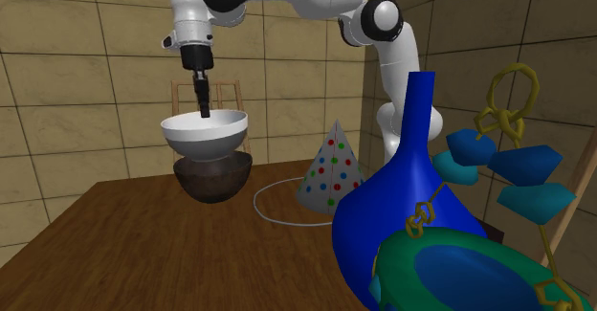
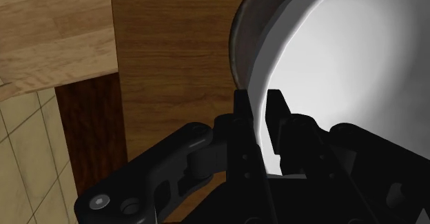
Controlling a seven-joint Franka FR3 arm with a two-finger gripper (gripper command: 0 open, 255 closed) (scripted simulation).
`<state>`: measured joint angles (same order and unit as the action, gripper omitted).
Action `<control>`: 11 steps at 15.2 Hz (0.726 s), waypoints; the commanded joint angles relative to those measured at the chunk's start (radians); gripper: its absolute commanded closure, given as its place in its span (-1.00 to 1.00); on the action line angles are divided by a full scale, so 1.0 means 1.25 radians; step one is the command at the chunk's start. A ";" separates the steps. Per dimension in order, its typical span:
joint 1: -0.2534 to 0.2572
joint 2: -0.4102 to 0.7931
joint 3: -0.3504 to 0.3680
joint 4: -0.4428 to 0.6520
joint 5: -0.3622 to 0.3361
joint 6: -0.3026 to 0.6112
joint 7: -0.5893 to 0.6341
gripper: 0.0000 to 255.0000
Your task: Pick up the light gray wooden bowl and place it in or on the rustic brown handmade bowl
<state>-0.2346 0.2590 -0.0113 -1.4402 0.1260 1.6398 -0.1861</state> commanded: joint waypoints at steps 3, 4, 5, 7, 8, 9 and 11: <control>0.001 -0.006 0.000 -0.051 0.001 0.047 -0.005 1.00; 0.001 -0.006 0.000 -0.060 0.001 0.055 -0.006 1.00; 0.001 -0.006 0.000 -0.060 0.001 0.055 -0.006 1.00; 0.001 -0.006 0.000 -0.060 0.001 0.055 -0.006 1.00; 0.001 -0.006 0.000 -0.060 0.001 0.055 -0.006 1.00; 0.001 -0.006 0.000 -0.060 0.001 0.055 -0.006 1.00; 0.001 -0.006 0.000 -0.060 0.001 0.055 -0.006 1.00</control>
<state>-0.2334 0.2522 -0.0111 -1.5151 0.1269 1.7080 -0.1932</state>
